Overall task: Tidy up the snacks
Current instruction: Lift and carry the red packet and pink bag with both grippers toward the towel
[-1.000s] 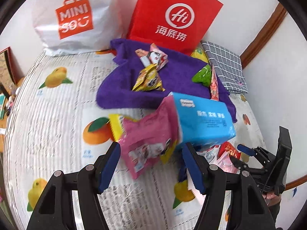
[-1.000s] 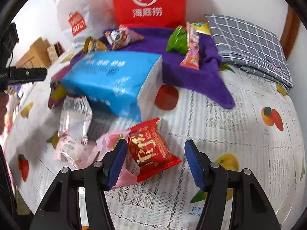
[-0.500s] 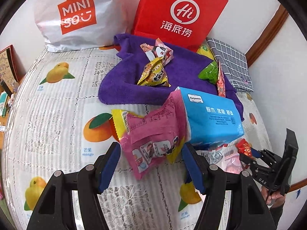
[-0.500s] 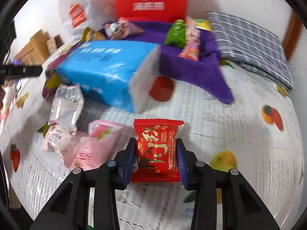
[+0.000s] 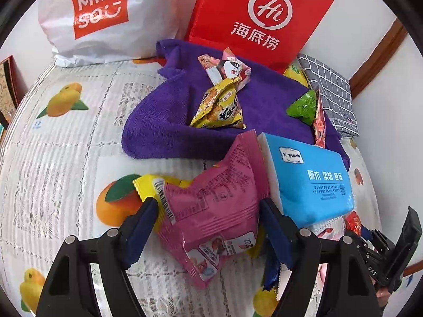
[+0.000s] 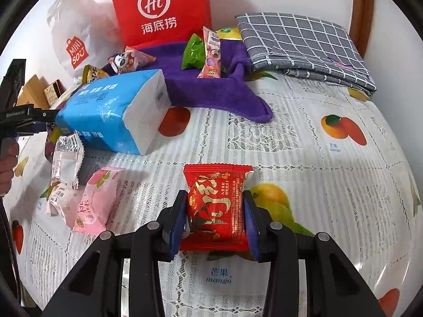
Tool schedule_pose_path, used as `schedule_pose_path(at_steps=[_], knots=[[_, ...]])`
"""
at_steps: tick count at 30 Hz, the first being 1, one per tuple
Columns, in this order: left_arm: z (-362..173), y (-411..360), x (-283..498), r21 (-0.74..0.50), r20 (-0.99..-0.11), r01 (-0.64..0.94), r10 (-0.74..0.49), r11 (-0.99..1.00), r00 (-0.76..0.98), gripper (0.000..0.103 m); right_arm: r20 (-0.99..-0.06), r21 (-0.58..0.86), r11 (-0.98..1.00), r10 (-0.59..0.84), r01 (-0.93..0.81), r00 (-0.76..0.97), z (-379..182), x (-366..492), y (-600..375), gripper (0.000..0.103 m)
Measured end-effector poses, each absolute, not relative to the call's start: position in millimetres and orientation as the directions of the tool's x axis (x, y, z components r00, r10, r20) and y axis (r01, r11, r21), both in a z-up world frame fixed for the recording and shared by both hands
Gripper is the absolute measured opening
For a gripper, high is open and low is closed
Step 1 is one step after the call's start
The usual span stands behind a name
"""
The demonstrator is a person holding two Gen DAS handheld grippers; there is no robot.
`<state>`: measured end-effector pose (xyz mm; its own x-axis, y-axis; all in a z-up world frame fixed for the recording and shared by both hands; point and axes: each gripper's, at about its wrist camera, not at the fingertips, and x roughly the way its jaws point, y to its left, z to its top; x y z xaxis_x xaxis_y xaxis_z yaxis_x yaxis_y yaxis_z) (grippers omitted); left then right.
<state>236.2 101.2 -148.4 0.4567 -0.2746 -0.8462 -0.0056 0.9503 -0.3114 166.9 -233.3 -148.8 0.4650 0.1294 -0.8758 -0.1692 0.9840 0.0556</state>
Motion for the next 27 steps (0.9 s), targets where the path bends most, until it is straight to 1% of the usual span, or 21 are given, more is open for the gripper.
schedule_pose_path(at_steps=[2,3,5,6,9,16,27], knots=[[-150,101,237,-0.312,-0.846,-0.01,-0.273,0.95,0.458,0.076,-0.876,0.053,0.984,0.126,-0.168,0.465,-149,168,-233,0.041],[-149,102,236,-0.319,-0.842,-0.01,-0.278,0.948,0.462,0.07,-0.877,0.052,0.985,0.124,-0.165,0.465,-149,167,-233,0.04],[-148,105,233,-0.336,-0.834,-0.009,-0.293,0.942,0.468,0.067,-0.878,0.052,0.985,0.122,-0.162,0.463,-148,168,-233,0.04],[-147,107,232,-0.344,-0.831,-0.011,-0.299,0.939,0.47,0.063,-0.878,0.052,0.986,0.122,-0.161,0.463,-148,168,-233,0.04],[-144,111,226,-0.358,-0.824,-0.006,-0.313,0.934,0.473,0.06,-0.88,0.062,0.985,0.13,-0.159,0.458,-146,168,-233,0.04],[-134,117,203,-0.373,-0.812,0.006,-0.329,0.928,0.481,0.059,-0.861,0.067,0.984,0.139,-0.162,0.49,-129,161,-228,0.04],[-113,112,159,-0.405,-0.782,0.034,-0.365,0.914,0.505,0.059,-0.825,0.11,0.976,0.195,-0.187,0.531,-96,149,-201,0.04]])
